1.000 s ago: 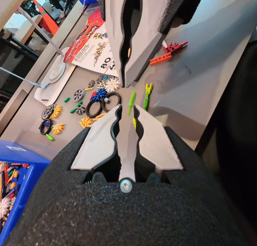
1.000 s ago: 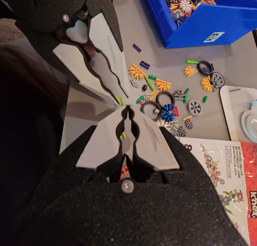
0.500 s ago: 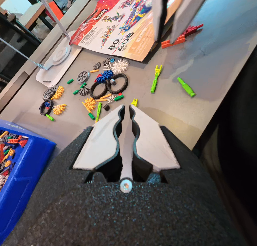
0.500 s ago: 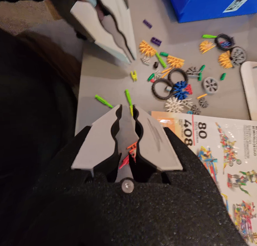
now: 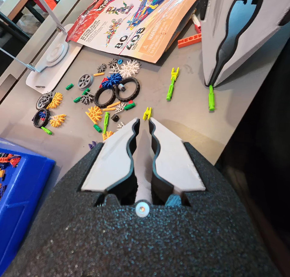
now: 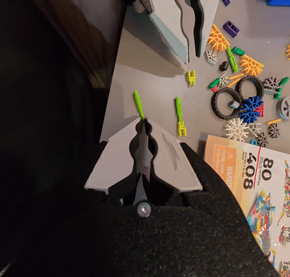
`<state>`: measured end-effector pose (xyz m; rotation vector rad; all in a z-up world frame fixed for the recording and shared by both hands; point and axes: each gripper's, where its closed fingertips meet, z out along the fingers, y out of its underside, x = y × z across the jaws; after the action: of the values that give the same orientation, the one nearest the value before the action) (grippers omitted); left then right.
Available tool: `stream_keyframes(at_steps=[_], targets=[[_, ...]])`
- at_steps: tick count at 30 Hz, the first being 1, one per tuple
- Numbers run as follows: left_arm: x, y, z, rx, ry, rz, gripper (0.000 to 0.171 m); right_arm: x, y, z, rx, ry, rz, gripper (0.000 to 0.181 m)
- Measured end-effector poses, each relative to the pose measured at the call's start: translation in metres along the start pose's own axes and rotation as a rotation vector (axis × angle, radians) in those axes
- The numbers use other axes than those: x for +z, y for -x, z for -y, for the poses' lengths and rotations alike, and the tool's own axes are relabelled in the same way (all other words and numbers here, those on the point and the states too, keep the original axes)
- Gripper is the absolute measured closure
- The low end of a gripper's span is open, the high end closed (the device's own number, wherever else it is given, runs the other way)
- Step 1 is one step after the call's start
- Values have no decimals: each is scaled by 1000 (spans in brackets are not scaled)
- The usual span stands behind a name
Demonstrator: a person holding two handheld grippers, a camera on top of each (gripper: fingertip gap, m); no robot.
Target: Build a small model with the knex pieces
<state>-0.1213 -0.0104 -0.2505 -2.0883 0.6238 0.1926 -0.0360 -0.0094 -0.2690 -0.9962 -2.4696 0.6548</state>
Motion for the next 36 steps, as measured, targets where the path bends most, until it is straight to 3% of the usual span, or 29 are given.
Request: stream_keyframes(at_steps=[11, 14, 23, 26, 30, 36], targets=[[9, 1, -3, 16, 54, -88, 156, -11, -53, 16, 127, -68, -80, 181], [13, -3, -9, -6, 108, -149, 157, -14, -56, 12, 135, -66, -89, 181], [1, -56, 14, -22, 27, -351, 150, -29, -50, -2, 205, -103, -102, 181], [0, -38, 16, -14, 15, -268, 150, -31, -50, -2, 206, -108, -107, 181], [4, -14, 13, 108, 43, -229, 144, -29, -45, 1, 197, -112, -96, 181], [23, -12, 8, 354, 93, -304, 142, -25, -37, -3, 219, -107, -92, 181]])
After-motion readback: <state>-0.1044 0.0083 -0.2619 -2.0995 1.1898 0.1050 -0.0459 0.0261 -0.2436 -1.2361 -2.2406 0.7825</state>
